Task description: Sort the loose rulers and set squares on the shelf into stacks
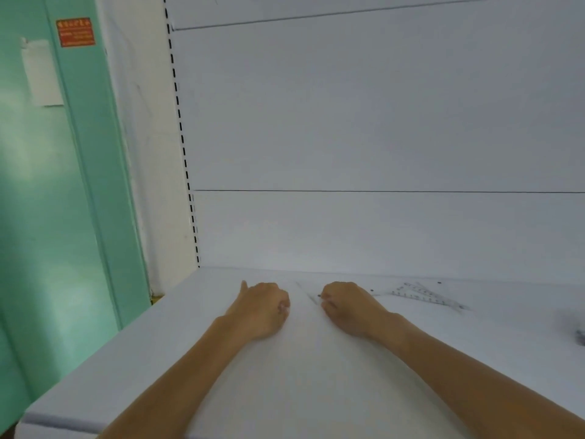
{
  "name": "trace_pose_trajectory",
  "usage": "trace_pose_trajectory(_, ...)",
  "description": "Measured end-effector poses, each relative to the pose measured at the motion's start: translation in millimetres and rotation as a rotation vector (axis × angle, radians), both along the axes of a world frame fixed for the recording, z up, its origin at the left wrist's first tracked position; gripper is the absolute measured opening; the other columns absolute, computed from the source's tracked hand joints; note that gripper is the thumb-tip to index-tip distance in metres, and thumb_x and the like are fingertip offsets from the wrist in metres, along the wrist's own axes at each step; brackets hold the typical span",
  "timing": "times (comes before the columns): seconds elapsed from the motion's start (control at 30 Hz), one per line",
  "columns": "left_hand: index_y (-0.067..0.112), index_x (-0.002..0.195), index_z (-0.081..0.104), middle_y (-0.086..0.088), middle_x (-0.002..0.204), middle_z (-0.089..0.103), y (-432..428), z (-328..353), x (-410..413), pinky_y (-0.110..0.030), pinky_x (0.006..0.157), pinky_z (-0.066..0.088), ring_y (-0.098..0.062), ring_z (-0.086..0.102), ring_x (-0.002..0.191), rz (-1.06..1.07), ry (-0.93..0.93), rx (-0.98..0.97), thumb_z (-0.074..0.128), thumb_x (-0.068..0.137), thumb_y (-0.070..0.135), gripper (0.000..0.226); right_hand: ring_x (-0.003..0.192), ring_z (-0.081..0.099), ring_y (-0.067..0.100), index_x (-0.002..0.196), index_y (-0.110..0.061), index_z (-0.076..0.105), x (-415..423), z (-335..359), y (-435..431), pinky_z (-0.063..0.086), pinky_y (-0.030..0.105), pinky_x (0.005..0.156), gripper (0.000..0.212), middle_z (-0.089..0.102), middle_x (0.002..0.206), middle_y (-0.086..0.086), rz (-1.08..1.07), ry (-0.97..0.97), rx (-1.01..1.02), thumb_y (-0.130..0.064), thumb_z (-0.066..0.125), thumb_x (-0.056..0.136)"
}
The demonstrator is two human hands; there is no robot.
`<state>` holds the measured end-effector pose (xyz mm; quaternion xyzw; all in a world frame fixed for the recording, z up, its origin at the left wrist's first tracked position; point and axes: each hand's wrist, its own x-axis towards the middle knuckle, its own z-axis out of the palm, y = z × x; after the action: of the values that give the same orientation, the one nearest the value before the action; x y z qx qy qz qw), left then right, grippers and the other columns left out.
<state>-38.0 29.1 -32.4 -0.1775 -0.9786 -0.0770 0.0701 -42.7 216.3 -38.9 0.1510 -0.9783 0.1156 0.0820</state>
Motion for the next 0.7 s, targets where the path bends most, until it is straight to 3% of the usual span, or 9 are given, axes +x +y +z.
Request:
trace_pose_trajectory(0.07,0.024,0.116,0.060,0.003,0.114,0.054,-11.7,-0.6,11.3,-0.036,0.111,0.018,-0.013,0.051,0.110,-0.076,-0.030,0.064,0.044,0.093,0.029,0.028,0.098,0.056,0.024,0.101,-0.007,0.059,4.9,2.1,-1.7,0.045,0.031,0.083,0.027,0.061,0.108,0.007,0.003,0.014,0.001,-0.023,0.038,0.094)
trace_pose_trajectory(0.17,0.030,0.119,0.058,0.007,0.117,0.052,-27.8,-4.1,27.8,-0.023,0.095,0.035,-0.011,0.049,0.111,-0.177,-0.052,0.126,0.047,0.091,0.033,0.030,0.084,0.052,0.020,0.083,-0.014,0.053,17.4,5.2,-6.7,0.037,0.027,0.067,0.024,0.060,0.097,0.004,0.005,0.049,-0.009,-0.036,0.046,0.092)
trace_pose_trajectory(0.27,0.031,0.120,0.059,0.013,0.121,0.053,-36.8,-6.7,41.4,-0.023,0.098,0.035,-0.006,0.048,0.113,-0.209,-0.017,0.183,0.050,0.091,0.034,0.030,0.091,0.053,0.020,0.099,-0.014,0.057,30.4,7.7,-13.6,0.039,0.028,0.073,0.034,0.058,0.104,0.002,0.005,0.060,0.029,-0.046,0.049,0.090)
trace_pose_trajectory(0.4,0.037,0.115,0.062,0.014,0.113,0.055,-42.8,-5.6,60.3,-0.031,0.096,0.038,-0.006,0.050,0.108,-0.204,0.007,0.207,0.052,0.090,0.036,0.027,0.093,0.059,0.025,0.097,-0.002,0.068,45.0,10.2,-17.6,0.048,0.034,0.084,0.032,0.062,0.105,0.010,-0.008,0.056,0.034,-0.028,0.050,0.092)
trace_pose_trajectory(0.47,0.042,0.115,0.061,0.015,0.115,0.052,-46.1,-8.2,71.2,-0.028,0.094,0.035,-0.005,0.046,0.110,-0.218,0.015,0.184,0.053,0.087,0.046,0.029,0.090,0.061,0.026,0.095,0.000,0.068,51.9,11.7,-16.6,0.050,0.035,0.083,0.030,0.065,0.099,0.012,0.008,0.061,0.043,-0.024,0.050,0.092)
trace_pose_trajectory(0.6,0.045,0.119,0.052,0.018,0.130,0.041,-54.0,-13.3,101.8,-0.018,0.094,0.023,0.002,0.033,0.120,-0.256,-0.109,0.218,0.054,0.075,0.067,0.049,0.088,0.059,0.021,0.091,-0.005,0.068,72.6,10.9,-16.9,0.048,0.030,0.079,0.023,0.064,0.096,0.004,0.116,0.081,0.052,-0.018,0.049,0.092)
trace_pose_trajectory(0.7,0.047,0.126,0.042,0.019,0.137,0.039,-61.0,-13.0,125.3,-0.019,0.092,0.022,-0.001,0.030,0.124,-0.264,-0.072,0.106,0.042,0.072,0.075,0.061,0.084,0.057,0.023,0.081,-0.007,0.059,94.1,7.0,-20.5,0.049,0.034,0.078,0.018,0.058,0.091,0.002,0.184,0.107,0.028,-0.010,0.043,0.089)
